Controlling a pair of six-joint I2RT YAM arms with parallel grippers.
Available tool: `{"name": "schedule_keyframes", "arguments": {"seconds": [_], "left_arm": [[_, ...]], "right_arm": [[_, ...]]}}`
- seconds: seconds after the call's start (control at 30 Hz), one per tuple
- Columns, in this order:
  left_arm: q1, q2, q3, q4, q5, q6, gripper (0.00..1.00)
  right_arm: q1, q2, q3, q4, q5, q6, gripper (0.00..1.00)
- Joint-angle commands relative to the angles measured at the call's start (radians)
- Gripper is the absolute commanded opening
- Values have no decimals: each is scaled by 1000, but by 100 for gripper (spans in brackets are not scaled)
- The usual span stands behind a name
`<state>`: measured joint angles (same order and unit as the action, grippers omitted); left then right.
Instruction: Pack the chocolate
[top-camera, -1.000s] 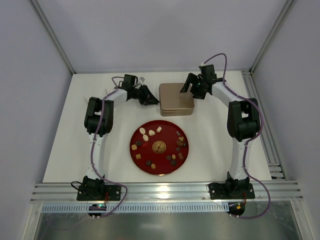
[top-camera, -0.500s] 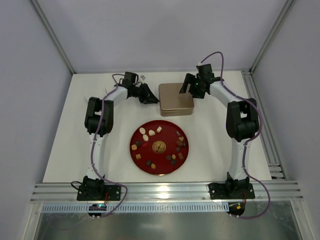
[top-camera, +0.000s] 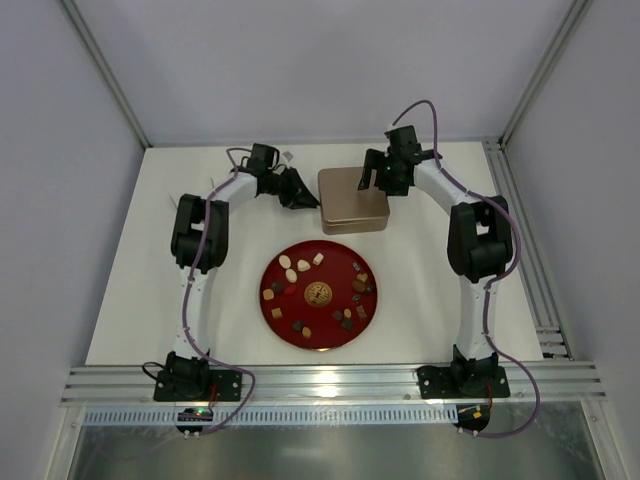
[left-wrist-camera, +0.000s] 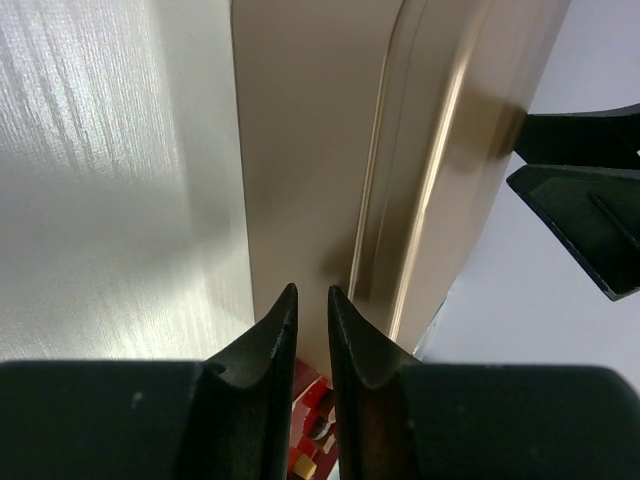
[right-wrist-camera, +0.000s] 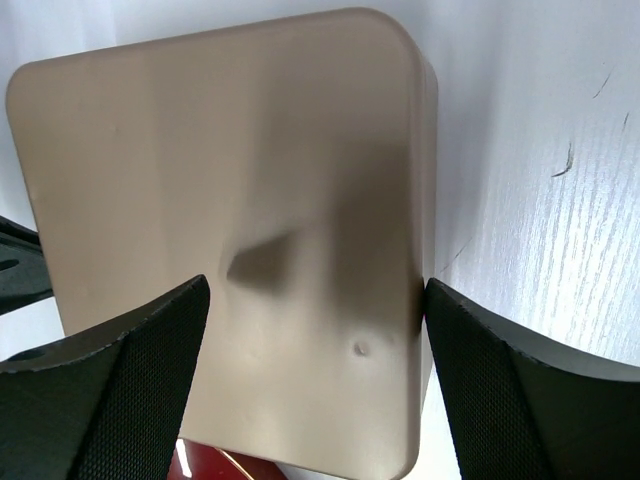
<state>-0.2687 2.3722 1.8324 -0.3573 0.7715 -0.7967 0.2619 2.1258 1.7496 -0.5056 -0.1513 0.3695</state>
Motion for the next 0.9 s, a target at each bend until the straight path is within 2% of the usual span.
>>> {"name": "schedule_keyframes", "arguments": {"seconds": [0.0,0.3,0.4,0.53,0.87], "left_arm": [[-55,15,48,20,45,2,18],[-56,13,56,4,34,8,18],[-52,10,53,-3,32,14,18],[-47,4,47,-5,32,17,19],[-46,1,47,-6,32,17,22]], "right_arm": [[71,13,59,9,-105,2,87],[70,33,64,-4,-113,11,88],[27,7,-24,73,-201,57,88],[5,-21,-73,121,-244,85,90],[-33,-98,-134,205,-347,151,90]]}}
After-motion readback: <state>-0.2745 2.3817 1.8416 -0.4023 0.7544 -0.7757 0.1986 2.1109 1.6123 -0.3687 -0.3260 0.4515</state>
